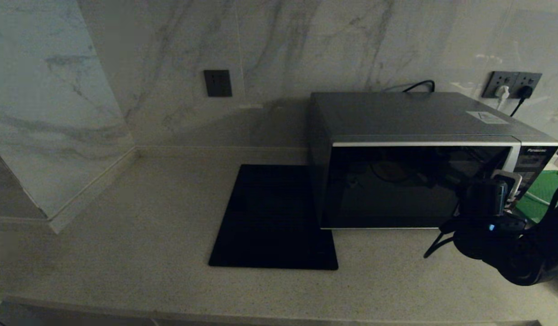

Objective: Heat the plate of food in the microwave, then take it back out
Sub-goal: Open the microwave oven

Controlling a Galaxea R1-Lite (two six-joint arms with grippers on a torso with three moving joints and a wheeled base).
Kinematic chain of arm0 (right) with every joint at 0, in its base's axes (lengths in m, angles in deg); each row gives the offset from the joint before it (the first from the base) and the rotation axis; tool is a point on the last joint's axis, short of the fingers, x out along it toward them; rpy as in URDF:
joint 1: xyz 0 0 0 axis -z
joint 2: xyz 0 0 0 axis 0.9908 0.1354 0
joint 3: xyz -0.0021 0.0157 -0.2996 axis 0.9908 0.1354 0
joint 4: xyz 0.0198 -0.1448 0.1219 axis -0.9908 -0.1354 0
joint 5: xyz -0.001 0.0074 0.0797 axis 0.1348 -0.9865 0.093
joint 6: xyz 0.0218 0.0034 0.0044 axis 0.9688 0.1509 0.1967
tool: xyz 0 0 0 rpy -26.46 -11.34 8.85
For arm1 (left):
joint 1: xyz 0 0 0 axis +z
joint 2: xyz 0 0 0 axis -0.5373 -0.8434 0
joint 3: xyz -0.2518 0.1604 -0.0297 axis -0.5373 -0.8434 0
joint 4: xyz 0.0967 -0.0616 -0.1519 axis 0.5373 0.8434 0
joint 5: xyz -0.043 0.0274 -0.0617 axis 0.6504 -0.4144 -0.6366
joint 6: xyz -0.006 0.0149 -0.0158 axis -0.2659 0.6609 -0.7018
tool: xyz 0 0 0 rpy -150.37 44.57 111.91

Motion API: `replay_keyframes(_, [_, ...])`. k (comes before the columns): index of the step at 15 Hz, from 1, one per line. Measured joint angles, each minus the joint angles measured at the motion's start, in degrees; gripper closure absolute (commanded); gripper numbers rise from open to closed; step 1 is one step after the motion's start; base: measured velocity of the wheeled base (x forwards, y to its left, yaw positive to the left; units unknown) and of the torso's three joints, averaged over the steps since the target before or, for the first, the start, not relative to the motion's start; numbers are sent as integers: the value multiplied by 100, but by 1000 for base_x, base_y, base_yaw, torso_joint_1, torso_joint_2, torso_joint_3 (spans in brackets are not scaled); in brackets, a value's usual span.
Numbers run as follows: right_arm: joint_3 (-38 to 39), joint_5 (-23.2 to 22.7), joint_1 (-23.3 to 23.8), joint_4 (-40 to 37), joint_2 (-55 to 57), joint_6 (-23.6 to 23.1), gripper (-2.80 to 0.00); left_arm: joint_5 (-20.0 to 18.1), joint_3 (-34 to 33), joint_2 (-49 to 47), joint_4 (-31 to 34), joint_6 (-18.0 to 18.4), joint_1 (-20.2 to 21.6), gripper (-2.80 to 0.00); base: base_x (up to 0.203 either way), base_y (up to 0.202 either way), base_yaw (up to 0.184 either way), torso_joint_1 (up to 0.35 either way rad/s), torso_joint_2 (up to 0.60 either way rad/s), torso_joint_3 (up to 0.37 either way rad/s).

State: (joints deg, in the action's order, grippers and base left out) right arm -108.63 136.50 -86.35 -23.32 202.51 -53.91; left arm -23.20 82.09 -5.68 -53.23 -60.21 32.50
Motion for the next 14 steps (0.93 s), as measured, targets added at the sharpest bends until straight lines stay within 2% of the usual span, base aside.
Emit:
replay_keyframes(3, [66, 179, 0, 11, 9, 4, 0, 0, 0, 0, 0, 6, 0, 0, 0, 0, 0, 0, 0, 0])
replay_keyframes(7, [69, 693, 9, -13, 71, 26, 0, 0, 0, 0, 1, 1, 0, 0, 0, 0, 0, 0, 0, 0])
replay_keyframes(10, [187, 1249, -33, 5, 139, 403, 0, -2, 0, 0, 0, 0, 0, 0, 0, 0, 0, 0, 0, 0])
replay_keyframes(14, [748, 1061, -381, 41, 2, 937, 0, 0, 0, 0, 2, 0, 0, 0, 0, 0, 0, 0, 0, 0])
